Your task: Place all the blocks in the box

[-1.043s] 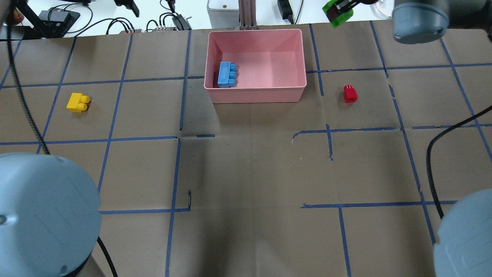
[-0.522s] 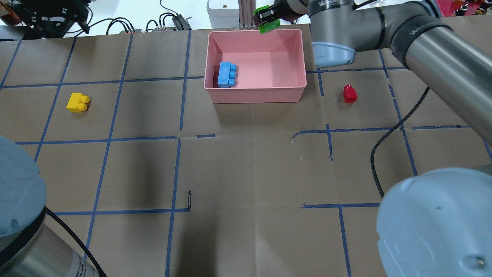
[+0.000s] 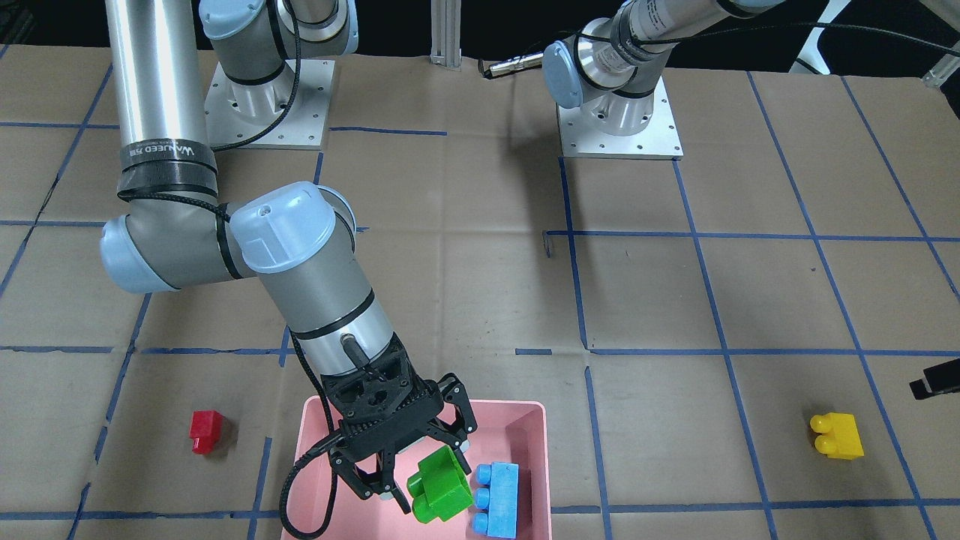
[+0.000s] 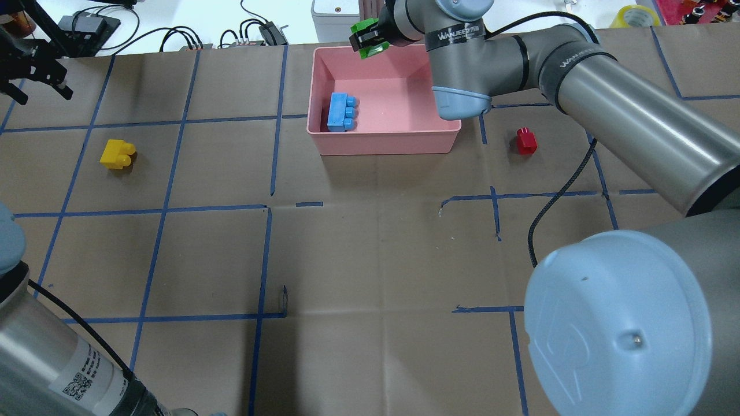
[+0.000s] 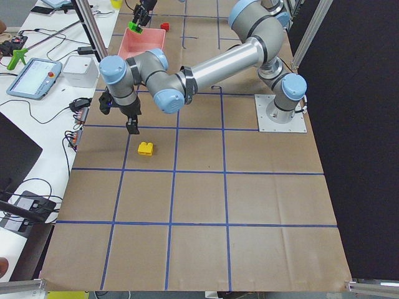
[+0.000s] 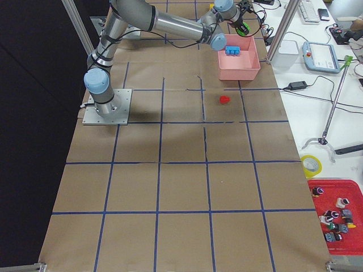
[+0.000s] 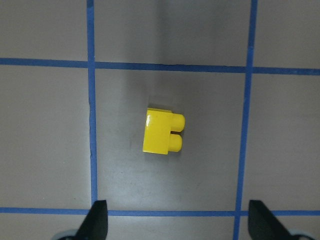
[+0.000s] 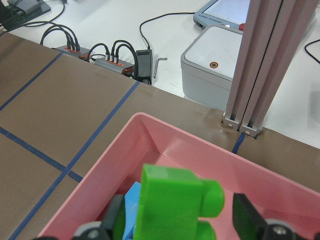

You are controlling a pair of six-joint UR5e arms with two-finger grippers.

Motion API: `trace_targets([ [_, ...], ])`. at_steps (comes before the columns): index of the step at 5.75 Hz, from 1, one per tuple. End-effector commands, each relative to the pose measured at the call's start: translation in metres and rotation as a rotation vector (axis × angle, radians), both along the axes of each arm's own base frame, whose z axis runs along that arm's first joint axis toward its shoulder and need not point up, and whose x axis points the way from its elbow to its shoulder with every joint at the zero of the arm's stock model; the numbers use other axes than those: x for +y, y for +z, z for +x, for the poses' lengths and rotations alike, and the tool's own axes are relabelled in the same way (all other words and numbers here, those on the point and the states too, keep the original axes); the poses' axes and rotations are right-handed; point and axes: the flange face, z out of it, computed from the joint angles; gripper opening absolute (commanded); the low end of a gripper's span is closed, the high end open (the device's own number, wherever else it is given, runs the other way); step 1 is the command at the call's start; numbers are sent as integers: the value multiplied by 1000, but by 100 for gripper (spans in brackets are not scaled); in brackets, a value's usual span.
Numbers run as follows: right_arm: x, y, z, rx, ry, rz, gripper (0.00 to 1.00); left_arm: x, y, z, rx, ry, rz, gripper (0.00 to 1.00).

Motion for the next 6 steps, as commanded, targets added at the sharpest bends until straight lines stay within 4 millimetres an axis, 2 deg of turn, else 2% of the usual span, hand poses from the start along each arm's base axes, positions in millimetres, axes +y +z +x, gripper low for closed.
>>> trace_targets([
  [1,6,-7,-5,11,1,19,100,-17,-71,10,30,25,48,97],
  [2,4,2,-19,16,-17,22,100,-24,-101,0,32,52,64,97],
  [3,6,36,-63,68,-24,66,100,-31,-130,-22,17,34,41,97],
  [4,19,45,-119,118,-57,309,100,-25,-160,-28,-7,28,-1,97],
  [5,31,44,-173,163,-143,493,100,-17,-178,-31,-21,22,-13,97],
  [6,33,28,-208,242,-213,591,100,-14,-181,-32,-19,20,-6,97],
])
